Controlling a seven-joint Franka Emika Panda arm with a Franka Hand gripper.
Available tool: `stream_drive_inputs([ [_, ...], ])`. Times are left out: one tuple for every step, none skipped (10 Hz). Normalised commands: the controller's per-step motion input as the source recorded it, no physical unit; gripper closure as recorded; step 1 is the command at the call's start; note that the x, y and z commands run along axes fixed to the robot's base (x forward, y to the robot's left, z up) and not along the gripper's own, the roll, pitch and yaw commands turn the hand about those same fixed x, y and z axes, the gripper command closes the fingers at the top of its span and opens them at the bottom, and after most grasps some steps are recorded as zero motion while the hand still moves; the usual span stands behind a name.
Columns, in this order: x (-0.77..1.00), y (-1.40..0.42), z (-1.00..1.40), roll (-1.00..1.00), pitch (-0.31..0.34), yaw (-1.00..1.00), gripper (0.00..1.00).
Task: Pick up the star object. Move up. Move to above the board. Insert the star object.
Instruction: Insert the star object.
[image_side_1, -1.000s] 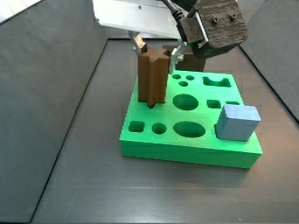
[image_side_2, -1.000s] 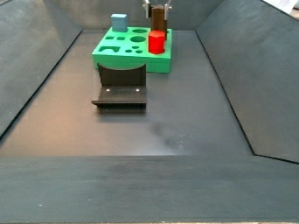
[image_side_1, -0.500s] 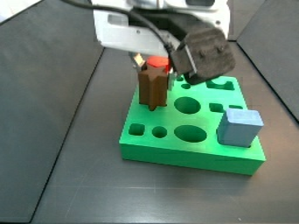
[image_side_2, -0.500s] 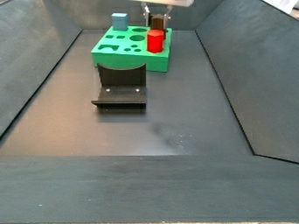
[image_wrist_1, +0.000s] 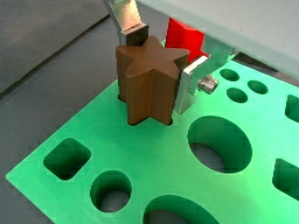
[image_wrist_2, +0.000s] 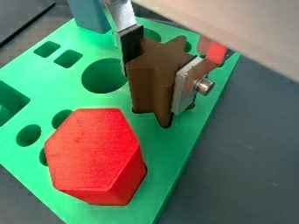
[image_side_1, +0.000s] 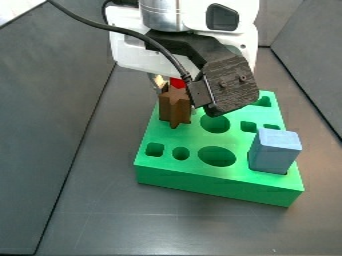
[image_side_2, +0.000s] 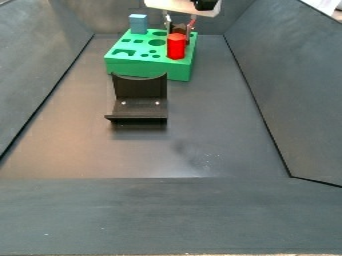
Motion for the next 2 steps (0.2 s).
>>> stream_drive_inputs([
  [0.0, -0.03, 0.0, 0.03, 0.0, 0.0, 1.0],
  [0.0, 0.0, 0.0, 0.0, 0.0, 0.0, 1.0],
])
